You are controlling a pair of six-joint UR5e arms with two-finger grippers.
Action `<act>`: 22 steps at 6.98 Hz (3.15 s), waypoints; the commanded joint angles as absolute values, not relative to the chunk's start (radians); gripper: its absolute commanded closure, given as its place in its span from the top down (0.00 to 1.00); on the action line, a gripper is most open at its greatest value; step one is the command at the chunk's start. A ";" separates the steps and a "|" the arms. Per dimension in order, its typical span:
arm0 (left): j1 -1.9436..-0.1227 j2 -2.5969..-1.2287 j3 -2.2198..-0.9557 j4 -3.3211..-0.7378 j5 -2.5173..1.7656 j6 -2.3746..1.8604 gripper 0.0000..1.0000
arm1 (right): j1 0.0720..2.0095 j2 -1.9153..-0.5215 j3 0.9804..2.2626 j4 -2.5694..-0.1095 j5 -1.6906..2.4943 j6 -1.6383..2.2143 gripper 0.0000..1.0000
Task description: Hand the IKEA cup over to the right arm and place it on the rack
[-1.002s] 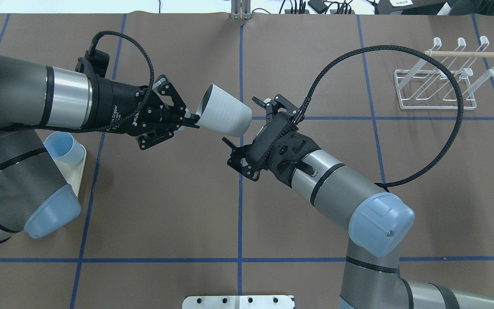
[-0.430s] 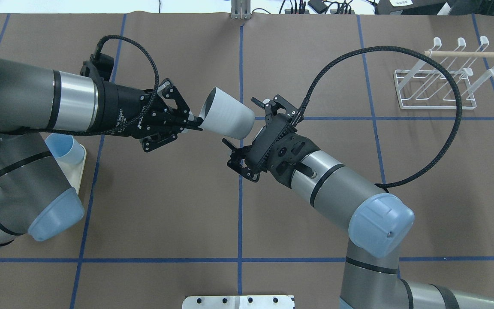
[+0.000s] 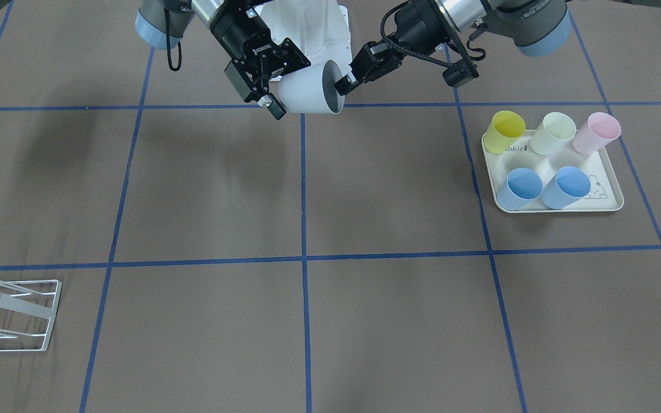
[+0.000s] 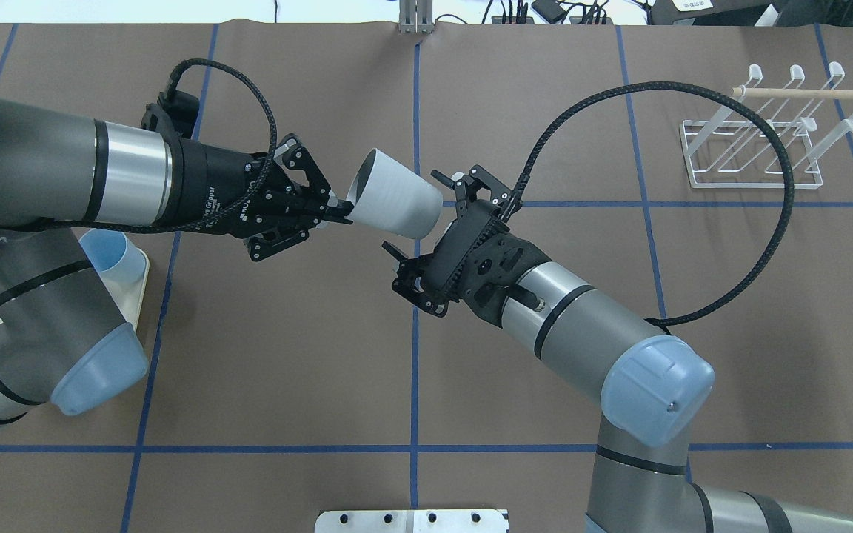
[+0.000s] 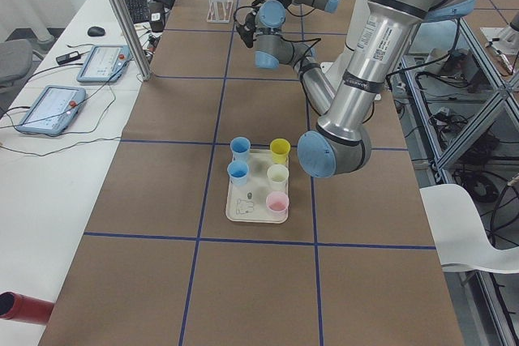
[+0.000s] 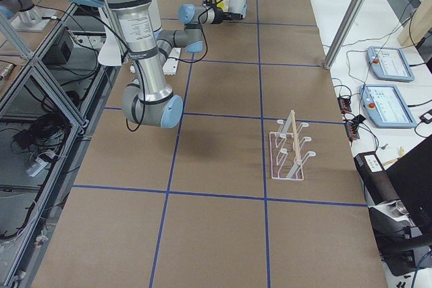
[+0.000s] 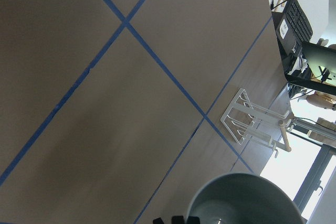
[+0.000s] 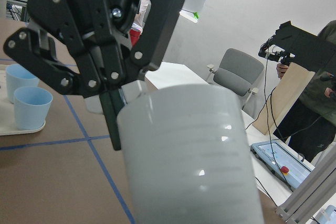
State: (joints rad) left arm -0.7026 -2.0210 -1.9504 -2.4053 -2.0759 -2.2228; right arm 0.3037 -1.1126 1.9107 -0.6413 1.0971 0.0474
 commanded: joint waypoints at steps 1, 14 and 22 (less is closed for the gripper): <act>-0.703 -2.020 -1.948 -2.405 -2.075 -2.224 0.00 | 0.301 -1.109 1.911 -0.640 1.097 0.034 0.98; -0.802 -2.004 -1.959 -2.405 -2.162 -2.019 1.00 | 0.319 -1.115 1.927 -0.637 1.083 0.043 0.46; -1.012 -1.651 -1.991 -2.410 -2.249 -1.212 1.00 | 0.751 -1.236 1.948 -1.182 1.262 -0.192 0.00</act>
State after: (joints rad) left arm -1.0083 -1.6633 -1.9845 -2.4081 -2.2504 -1.2322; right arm 0.6545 -1.2360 1.9391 -1.0537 1.1961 -0.0316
